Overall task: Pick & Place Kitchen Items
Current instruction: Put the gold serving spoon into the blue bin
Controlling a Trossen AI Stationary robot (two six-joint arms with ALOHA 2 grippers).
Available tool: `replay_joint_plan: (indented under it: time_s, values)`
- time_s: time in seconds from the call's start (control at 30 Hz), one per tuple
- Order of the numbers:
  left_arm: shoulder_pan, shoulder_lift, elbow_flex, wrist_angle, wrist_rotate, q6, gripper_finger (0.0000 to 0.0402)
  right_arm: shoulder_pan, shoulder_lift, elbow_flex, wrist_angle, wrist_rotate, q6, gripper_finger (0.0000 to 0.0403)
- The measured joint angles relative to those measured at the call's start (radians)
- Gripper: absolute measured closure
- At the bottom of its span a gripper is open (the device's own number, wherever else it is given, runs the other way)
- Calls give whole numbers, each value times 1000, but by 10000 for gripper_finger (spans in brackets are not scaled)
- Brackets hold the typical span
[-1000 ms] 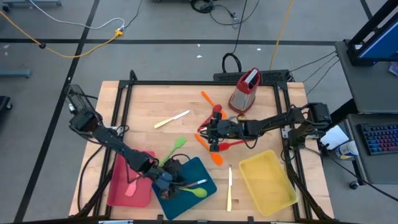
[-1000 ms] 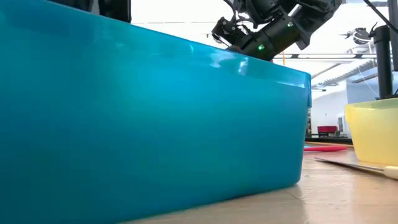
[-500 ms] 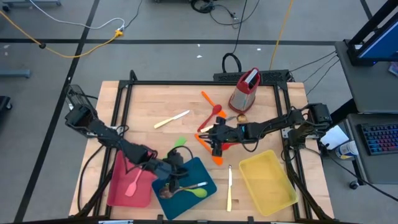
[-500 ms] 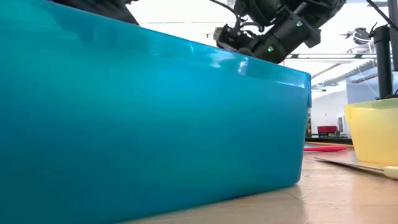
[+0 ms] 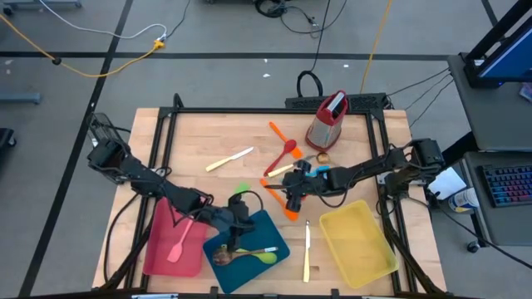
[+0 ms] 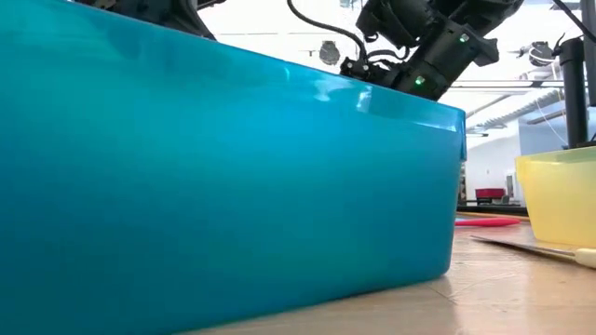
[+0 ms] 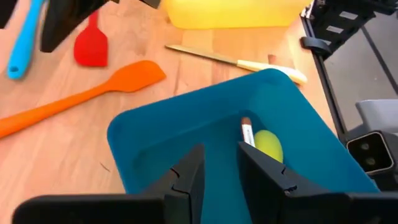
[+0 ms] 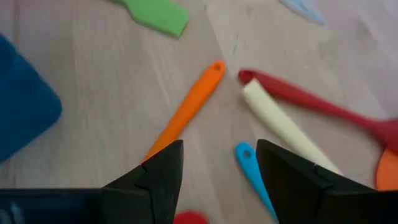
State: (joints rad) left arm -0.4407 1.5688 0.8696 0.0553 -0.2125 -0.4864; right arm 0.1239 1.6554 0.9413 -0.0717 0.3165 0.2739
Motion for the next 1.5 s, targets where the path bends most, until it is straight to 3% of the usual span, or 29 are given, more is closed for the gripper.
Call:
replay_joint_plan:
  time_s: [0.53,0.83,1.03,1.5]
  values:
    - [51,0,0,9,6,75,304,15,-36,0,-410,158,231,206]
    - [77,0,0,22,6,74,304,13,-105,0,-675,151,348,206]
    - [90,0,1,31,34,73,305,-9,-194,0,-788,154,335,206]
    - [89,0,1,54,74,93,304,-167,-309,0,-846,127,228,206]
